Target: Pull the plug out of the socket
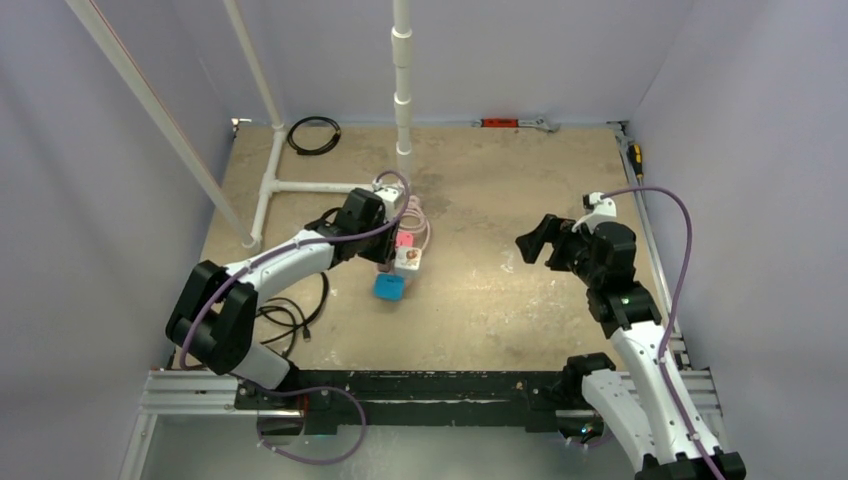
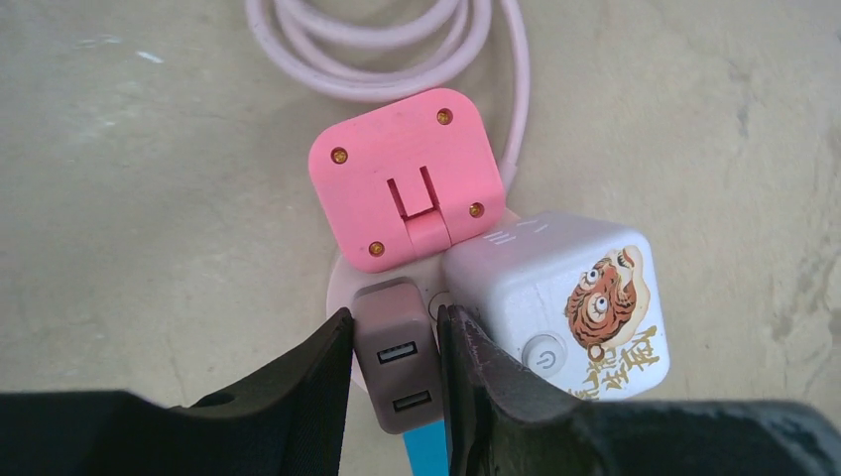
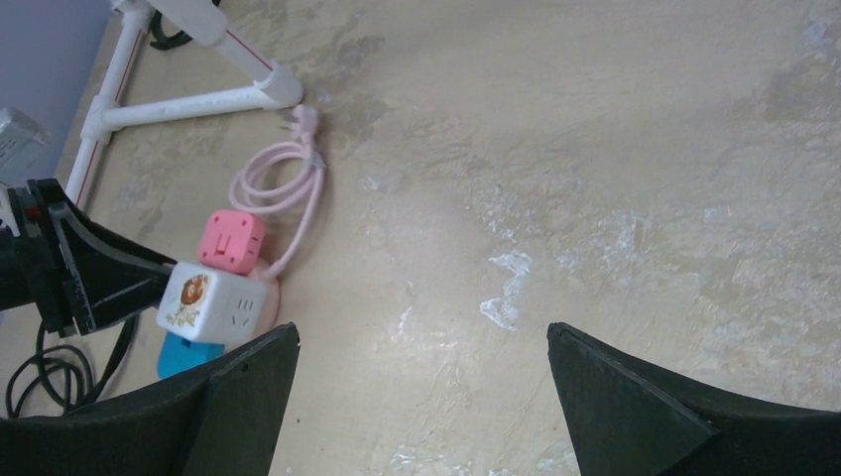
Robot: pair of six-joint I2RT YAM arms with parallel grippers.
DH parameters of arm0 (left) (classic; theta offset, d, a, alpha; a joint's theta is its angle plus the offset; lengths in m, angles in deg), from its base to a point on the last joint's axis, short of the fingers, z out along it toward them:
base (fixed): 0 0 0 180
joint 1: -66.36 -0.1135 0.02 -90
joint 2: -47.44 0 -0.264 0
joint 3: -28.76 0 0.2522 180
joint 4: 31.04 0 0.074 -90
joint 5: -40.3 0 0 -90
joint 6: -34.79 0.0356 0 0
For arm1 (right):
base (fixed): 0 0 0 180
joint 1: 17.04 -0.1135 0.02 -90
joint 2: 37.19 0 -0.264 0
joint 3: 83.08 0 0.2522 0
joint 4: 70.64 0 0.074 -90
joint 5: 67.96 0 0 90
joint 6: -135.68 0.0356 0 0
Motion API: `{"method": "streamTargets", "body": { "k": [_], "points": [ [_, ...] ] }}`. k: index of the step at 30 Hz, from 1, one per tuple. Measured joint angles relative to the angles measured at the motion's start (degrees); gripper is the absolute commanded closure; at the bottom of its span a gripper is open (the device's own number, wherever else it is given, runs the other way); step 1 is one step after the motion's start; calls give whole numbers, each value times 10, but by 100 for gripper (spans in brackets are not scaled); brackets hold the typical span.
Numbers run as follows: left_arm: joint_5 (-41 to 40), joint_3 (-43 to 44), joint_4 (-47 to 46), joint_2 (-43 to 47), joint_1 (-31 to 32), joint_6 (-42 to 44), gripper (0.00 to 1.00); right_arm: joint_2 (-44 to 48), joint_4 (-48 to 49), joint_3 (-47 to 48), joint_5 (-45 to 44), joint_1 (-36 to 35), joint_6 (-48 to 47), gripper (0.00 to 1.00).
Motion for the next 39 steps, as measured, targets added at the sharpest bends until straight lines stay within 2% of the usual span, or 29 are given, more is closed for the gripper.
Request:
{"method": "streamTargets", "body": {
  "k": [9, 14, 19, 24, 30, 36, 39],
  "points": [
    [34, -5, -6, 0, 114, 28, 92, 7, -13, 0, 45, 0, 0, 1],
    [58, 8, -10, -16, 136, 56, 91, 28, 3, -12, 99, 0, 0, 1],
    [65, 9, -9, -16, 136, 70, 89, 55, 60, -73, 149, -30, 6, 1],
    [51, 14, 0, -17, 138, 75, 89, 46, 121, -116, 114, -152, 20, 4],
    [46, 21, 12, -19, 138, 77, 90, -17, 227, -135, 23, -314, 23, 9],
    [47, 33, 25, -29, 138, 77, 90, -110, 292, -134, -115, -472, -20, 4],
    [52, 35, 28, -31, 137, 78, 90, -148, 299, -128, -172, -515, -46, 4]
  ]
}}
